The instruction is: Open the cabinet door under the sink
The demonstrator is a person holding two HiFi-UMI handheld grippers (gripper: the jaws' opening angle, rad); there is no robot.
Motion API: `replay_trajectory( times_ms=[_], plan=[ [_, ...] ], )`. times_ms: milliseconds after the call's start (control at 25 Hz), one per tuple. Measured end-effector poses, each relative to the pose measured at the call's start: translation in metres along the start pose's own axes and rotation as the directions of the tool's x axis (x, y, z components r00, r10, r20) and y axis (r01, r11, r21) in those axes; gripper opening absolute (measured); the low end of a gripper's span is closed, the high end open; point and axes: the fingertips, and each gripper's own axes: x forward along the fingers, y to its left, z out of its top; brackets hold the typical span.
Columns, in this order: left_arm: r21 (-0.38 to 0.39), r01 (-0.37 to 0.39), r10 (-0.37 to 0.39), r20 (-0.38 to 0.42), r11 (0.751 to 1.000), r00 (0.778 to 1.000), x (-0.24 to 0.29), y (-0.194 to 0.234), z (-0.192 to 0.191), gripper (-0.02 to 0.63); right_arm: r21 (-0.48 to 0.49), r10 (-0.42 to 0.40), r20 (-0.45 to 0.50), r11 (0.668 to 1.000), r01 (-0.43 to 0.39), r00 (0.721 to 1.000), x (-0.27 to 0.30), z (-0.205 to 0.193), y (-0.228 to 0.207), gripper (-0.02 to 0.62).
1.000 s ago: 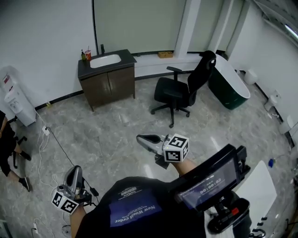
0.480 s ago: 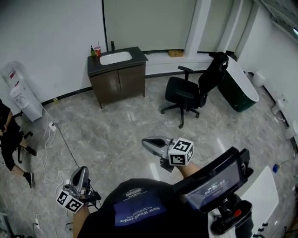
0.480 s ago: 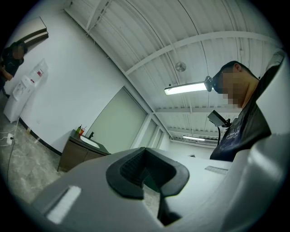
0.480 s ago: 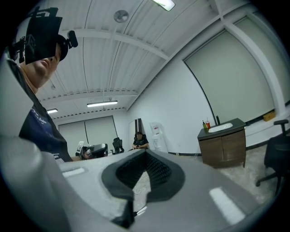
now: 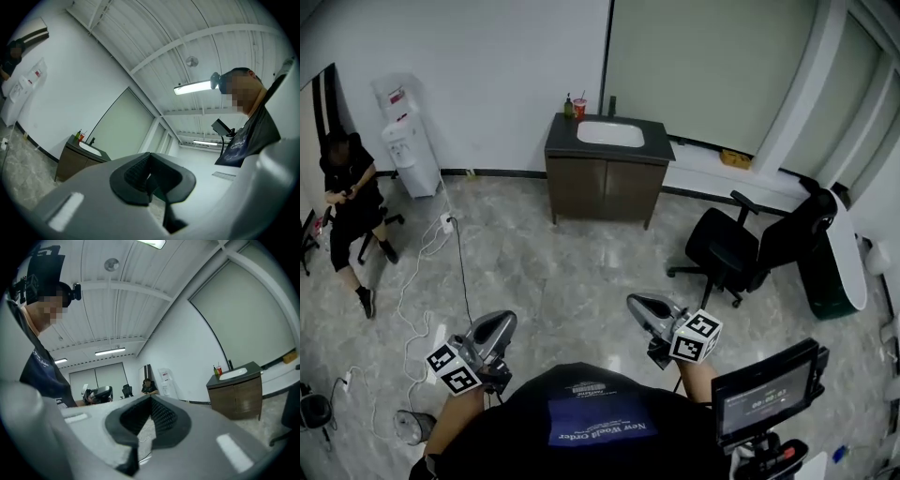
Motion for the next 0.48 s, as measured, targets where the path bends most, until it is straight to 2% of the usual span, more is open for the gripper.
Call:
replay_trajectory(
  times_ms=[160,320,480],
  plan=[
    [-0.011,-0.007,0.007,0.009,1.000,1.000,0.053,0.005,-0.004,-0.002,-0.013,0.028,0.003,1.000,-0.028,1.000,0.000,0.018,-0.048,-0.003],
    [0.023,0.007,-0.007,-0.034,1.000,0.999,0.094,0.005,-0.015,0.000,-0.015,0.042,-0.006,0.999,-0.042,0.999,-0.002,0.022,-0.082,-0.003],
    [0.019,0.017,-0.016,-0.057,1.000,0.998,0.120,0.019,-0.018,-0.001,-0.003,0.029,-0.017,1.000,-0.029,0.999,-0.002,0.018,-0.111,-0.003]
  ],
)
